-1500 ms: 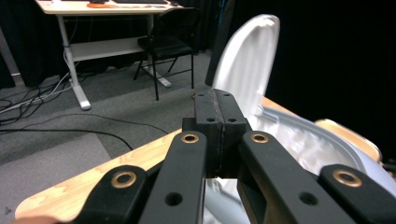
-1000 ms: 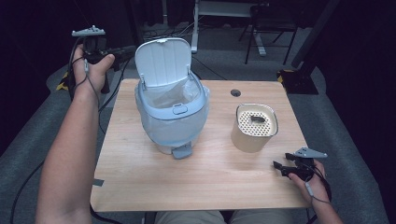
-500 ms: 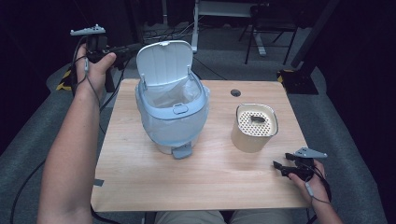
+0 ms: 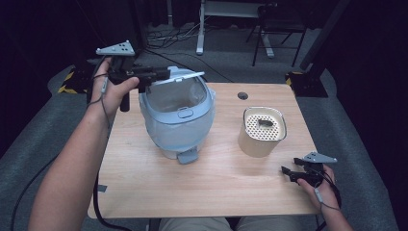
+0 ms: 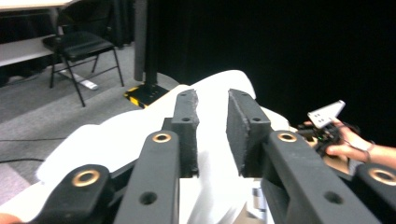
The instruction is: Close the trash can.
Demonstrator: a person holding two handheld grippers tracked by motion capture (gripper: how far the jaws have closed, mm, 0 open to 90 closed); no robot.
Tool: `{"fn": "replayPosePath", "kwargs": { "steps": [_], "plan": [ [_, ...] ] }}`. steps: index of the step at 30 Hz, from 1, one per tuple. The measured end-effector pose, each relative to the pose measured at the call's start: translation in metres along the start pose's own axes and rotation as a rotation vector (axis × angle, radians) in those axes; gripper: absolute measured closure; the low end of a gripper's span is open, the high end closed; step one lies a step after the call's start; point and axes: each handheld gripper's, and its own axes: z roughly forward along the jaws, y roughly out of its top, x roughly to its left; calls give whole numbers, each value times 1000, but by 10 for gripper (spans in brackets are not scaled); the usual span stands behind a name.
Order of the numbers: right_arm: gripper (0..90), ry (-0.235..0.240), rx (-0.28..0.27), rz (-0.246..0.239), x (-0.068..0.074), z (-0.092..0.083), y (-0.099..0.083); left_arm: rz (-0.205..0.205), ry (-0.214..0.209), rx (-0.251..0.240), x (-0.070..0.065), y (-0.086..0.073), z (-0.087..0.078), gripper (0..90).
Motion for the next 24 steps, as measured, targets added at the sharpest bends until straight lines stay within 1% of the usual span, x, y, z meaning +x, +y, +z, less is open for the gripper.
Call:
{"fn": "replayPosePath", "kwargs": {
  "steps": [2,3,4,5,7,8,10,11,12,13,14,17,18,20,22,24],
  "plan": [
    [287,0,0,0,0,0,0,7,1,14,-7,-3,4,654],
    [288,0,-1,0,0,0,0,8,5,35,-10,-5,6,623],
    [288,0,0,0,0,0,0,28,31,24,-13,-7,8,566],
    [287,0,0,0,0,0,0,31,35,41,-14,-10,10,557],
    [287,-1,-1,1,0,0,0,25,31,53,-16,-14,12,558],
    [287,-1,-1,0,0,0,0,20,24,63,-16,-17,13,581],
    [287,-1,-1,0,0,0,0,5,10,69,-18,-21,15,587],
    [287,0,-1,0,0,0,0,2,0,71,-19,-23,15,603],
    [287,0,-1,1,0,0,0,-9,-27,78,-21,-26,17,627],
    [287,0,-1,0,0,0,0,-20,-42,83,-23,-29,18,637],
    [287,0,-1,0,0,0,0,-20,-46,94,-24,-30,19,650],
    [287,1,-1,0,0,0,0,-33,-27,139,-25,-34,22,700],
    [287,3,0,-1,0,0,0,-48,-16,148,-25,-35,24,712],
    [287,1,-2,-1,0,0,0,-55,9,154,-26,-36,26,714],
    [287,3,0,-1,0,0,0,-51,40,166,-25,-37,30,719],
    [287,2,-1,-2,0,0,0,-31,67,175,-26,-38,34,715]
  ]
}}
